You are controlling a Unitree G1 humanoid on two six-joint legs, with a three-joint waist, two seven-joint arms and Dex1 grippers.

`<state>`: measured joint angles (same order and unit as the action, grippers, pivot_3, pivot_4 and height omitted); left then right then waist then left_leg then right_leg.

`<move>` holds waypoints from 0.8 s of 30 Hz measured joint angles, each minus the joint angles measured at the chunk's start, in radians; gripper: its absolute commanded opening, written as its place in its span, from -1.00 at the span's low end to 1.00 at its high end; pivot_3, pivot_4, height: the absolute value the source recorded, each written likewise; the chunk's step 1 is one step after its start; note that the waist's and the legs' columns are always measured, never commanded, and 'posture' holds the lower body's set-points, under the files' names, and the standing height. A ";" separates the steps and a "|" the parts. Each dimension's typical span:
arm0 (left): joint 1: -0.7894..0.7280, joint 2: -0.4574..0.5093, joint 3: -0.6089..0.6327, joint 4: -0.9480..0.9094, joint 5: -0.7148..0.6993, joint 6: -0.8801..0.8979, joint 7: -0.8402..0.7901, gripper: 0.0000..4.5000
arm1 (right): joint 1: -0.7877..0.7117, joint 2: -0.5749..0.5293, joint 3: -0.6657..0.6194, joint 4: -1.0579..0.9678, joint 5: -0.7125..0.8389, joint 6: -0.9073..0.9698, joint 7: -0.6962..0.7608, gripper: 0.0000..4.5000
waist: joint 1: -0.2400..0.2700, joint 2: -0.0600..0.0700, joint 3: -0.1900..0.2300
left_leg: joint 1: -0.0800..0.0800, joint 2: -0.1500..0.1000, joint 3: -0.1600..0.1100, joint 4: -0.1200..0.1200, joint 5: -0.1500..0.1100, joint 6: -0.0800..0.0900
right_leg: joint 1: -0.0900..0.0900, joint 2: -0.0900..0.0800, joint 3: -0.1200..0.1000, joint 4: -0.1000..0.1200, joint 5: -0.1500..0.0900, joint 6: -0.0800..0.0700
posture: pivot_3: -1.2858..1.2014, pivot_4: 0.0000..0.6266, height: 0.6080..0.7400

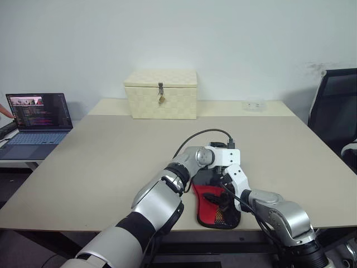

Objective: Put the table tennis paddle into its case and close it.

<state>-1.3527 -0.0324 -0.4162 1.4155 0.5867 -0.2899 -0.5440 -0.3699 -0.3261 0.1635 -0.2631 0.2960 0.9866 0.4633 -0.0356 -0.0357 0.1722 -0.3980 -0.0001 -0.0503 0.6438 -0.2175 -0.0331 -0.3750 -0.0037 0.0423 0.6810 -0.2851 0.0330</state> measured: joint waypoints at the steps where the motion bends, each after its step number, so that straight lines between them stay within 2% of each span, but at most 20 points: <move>1: -0.001 0.009 0.004 0.000 -0.004 0.000 -0.025 0.99 | -0.002 -0.002 0.001 0.001 0.000 0.000 0.004 1.00 | -0.001 0.000 0.000 | 0.000 0.000 0.000 0.000 0.000 0.000 | 0.000 0.000 0.000 0.000 0.000 0.000 | 0.03 -0.52 1.00; 10: -0.056 0.134 0.128 -0.033 -0.125 -0.002 -0.163 0.99 | -0.032 -0.029 -0.022 0.012 0.033 0.027 0.055 1.00 | -0.001 0.000 0.001 | -0.002 0.000 0.000 0.000 0.000 0.000 | -0.001 0.000 0.000 -0.001 0.000 0.000 | 0.03 -0.52 1.00; 16: -0.073 0.289 0.207 -0.065 -0.206 -0.040 -0.202 0.99 | -0.040 -0.052 -0.063 -0.031 0.114 0.103 0.101 1.00 | -0.004 0.001 0.002 | -0.008 0.001 -0.001 -0.003 0.000 0.000 | -0.010 0.000 0.001 0.001 0.000 0.000 | 0.03 -0.52 1.00; 19: -0.066 0.392 0.370 -0.122 -0.384 0.004 -0.340 0.99 | -0.042 -0.081 -0.075 -0.108 0.168 0.124 0.126 1.00 | -0.007 0.002 0.003 | -0.021 0.008 -0.001 -0.001 0.000 0.000 | -0.021 0.001 -0.001 0.001 0.003 -0.005 | 0.03 -0.52 1.00; 21: -0.030 0.427 0.463 -0.187 -0.506 0.074 -0.455 0.99 | -0.055 -0.093 -0.105 -0.150 0.197 0.134 0.128 1.00 | -0.005 0.003 0.003 | -0.021 0.008 -0.001 -0.001 0.000 0.001 | -0.021 0.000 -0.001 0.000 0.002 -0.006 | 0.03 -0.52 1.00; 24: 0.130 0.469 0.538 -0.379 -0.667 0.224 -0.647 0.99 | -0.076 -0.132 -0.162 -0.226 0.248 0.143 0.141 1.00 | -0.005 0.003 0.004 | -0.021 0.008 -0.002 -0.001 -0.001 0.002 | -0.021 0.000 0.000 0.000 0.001 -0.007 | 0.03 -0.52 1.00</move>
<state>-1.2228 0.4365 0.1219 1.0369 -0.0801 -0.0662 -1.1906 -0.4461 -0.4584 0.0014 -0.4889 0.5436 1.1300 0.6039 -0.0411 -0.0322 0.1760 -0.4188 0.0080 -0.0527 0.6427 -0.2187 -0.0315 -0.3962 -0.0041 0.0421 0.6811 -0.2840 0.0261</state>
